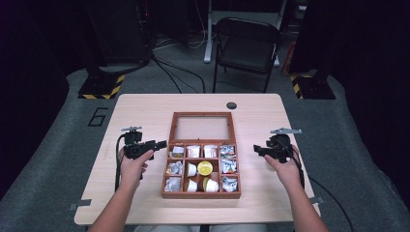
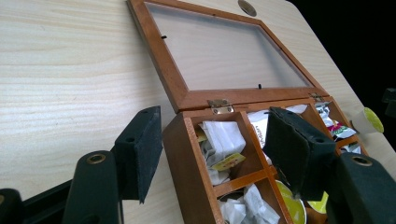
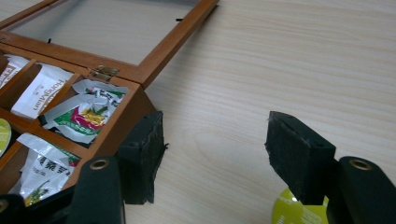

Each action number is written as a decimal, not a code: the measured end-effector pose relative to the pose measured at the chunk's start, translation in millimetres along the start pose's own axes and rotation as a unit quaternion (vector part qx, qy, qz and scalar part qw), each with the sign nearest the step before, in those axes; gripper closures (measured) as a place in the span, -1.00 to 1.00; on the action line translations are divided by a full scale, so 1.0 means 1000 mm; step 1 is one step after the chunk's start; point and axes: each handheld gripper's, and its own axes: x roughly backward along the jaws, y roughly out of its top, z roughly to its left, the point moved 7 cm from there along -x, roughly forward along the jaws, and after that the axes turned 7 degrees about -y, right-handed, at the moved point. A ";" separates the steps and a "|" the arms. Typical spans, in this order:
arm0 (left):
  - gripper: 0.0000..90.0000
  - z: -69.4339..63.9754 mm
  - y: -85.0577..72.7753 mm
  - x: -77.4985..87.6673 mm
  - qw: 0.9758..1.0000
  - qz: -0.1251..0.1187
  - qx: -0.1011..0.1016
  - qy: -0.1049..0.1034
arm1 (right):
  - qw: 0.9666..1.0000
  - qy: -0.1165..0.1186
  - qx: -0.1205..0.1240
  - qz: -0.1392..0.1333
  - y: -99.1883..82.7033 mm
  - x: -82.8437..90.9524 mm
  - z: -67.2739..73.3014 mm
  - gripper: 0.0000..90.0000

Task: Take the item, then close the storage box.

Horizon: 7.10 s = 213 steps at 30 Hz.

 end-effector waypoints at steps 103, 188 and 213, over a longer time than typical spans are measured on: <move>-0.28 0.029 0.012 -0.095 0.997 0.066 0.036 0.016 | 0.993 0.049 -0.053 0.090 0.045 -0.105 0.066 -0.32; -0.27 0.032 0.020 -0.109 0.996 0.057 0.058 -0.025 | 0.983 0.106 -0.105 0.109 0.053 -0.120 0.062 -0.41; -0.26 0.015 0.035 -0.084 0.999 0.027 0.014 -0.036 | 0.991 0.102 -0.069 0.052 0.074 -0.085 0.071 -0.37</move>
